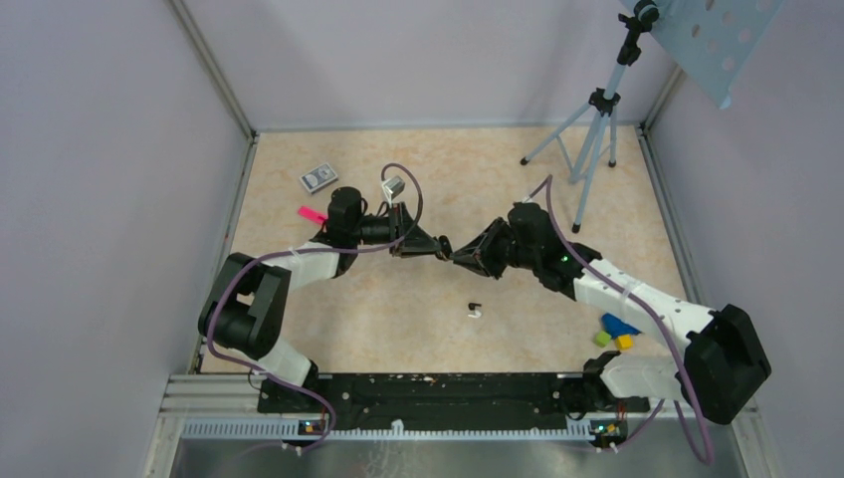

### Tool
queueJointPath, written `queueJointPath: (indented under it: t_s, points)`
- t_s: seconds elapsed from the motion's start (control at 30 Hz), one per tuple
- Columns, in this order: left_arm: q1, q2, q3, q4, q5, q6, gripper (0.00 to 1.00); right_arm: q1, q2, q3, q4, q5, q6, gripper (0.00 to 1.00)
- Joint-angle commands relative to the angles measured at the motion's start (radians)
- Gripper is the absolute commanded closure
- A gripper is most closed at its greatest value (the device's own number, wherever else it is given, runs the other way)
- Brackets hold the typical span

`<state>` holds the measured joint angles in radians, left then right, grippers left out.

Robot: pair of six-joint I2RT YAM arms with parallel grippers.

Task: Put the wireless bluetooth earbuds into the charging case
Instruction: Adjust the left earbud in the left side groove of the charging case.

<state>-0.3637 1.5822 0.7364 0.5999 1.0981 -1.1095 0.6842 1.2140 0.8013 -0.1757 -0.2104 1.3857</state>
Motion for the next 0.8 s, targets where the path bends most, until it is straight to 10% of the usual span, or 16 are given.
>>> queueJointPath:
  t_s: [0.0,0.77]
  points:
    - [-0.01,-0.008,-0.003,0.005,0.049,0.035,1.0,-0.006,0.003,0.054,0.021,0.023,-0.045,0.83]
    - [-0.017,-0.005,0.005,-0.022,0.06,0.053,1.0,0.013,0.04,0.079,0.037,0.01,-0.108,0.81]
